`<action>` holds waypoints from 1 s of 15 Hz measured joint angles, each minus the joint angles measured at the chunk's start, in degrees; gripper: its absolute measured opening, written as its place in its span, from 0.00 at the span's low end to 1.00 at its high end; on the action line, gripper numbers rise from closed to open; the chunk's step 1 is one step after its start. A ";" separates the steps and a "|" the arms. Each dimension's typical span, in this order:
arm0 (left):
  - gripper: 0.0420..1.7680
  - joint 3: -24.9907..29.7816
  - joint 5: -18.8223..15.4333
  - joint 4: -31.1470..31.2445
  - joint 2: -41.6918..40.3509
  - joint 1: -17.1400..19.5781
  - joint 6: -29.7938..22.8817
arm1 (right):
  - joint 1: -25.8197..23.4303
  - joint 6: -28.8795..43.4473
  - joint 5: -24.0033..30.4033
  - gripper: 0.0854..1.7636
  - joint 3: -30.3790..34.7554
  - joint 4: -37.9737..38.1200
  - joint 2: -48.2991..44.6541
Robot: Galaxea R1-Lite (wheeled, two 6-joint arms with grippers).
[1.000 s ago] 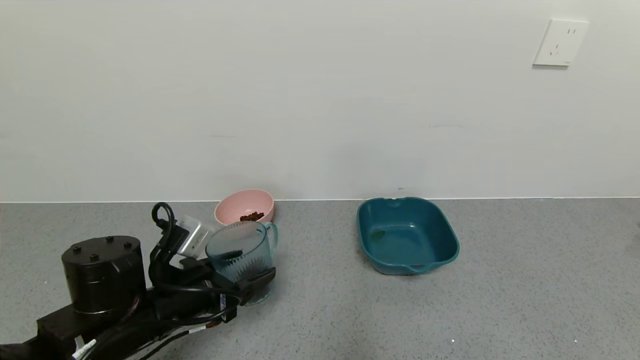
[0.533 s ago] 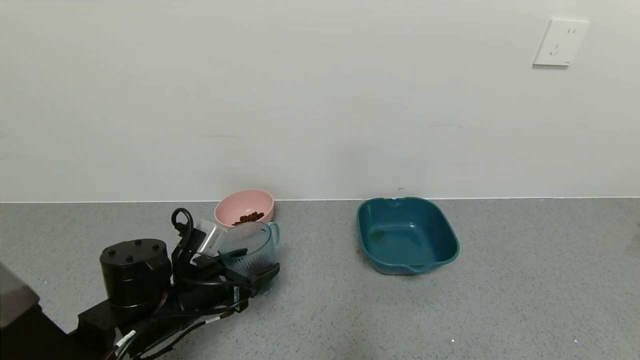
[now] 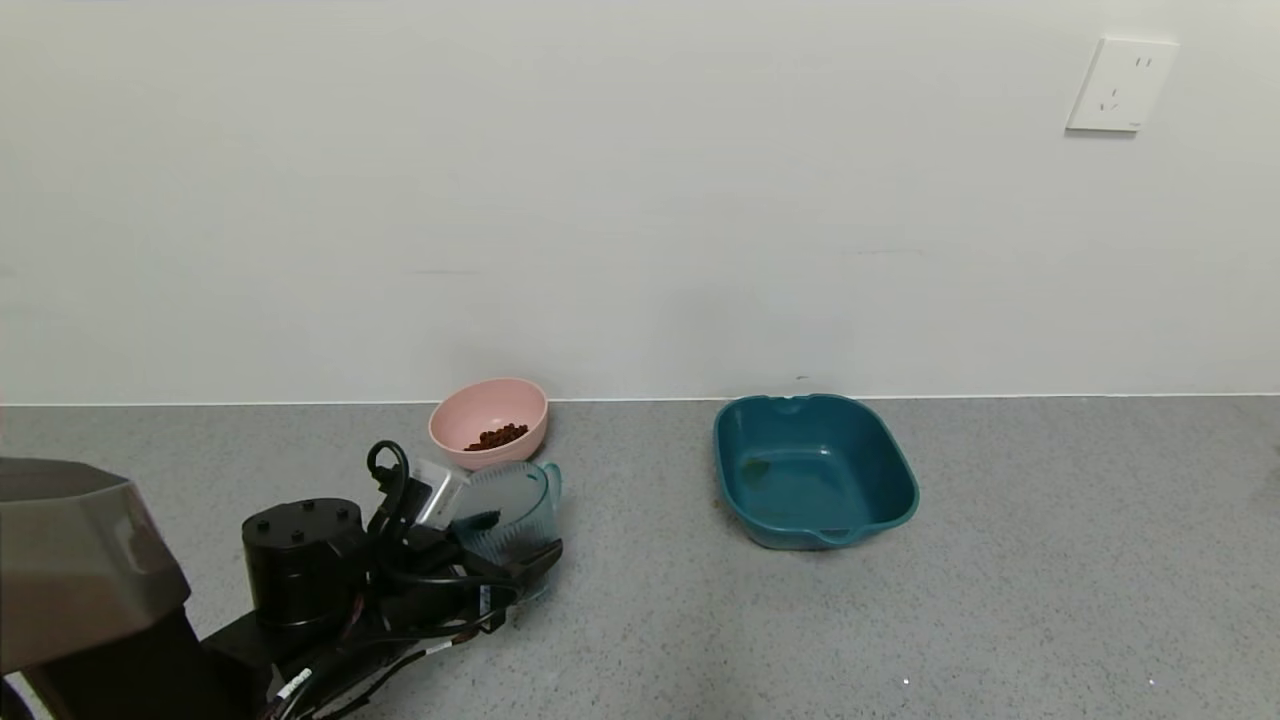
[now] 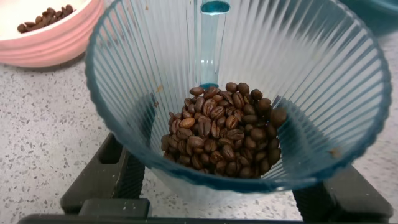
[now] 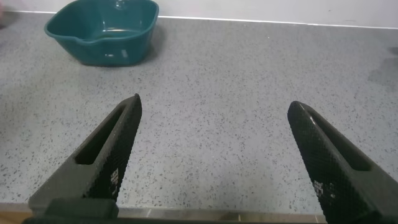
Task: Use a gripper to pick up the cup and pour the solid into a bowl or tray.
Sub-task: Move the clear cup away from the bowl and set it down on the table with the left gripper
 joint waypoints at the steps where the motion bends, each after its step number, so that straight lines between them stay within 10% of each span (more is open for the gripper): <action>1: 0.73 0.22 0.06 -3.38 1.52 0.09 -0.05 | 0.00 0.02 0.00 0.97 0.00 0.00 0.00; 15: 0.73 1.83 0.09 -7.24 8.67 1.08 -0.33 | 0.00 0.05 -0.02 0.97 0.02 0.00 0.00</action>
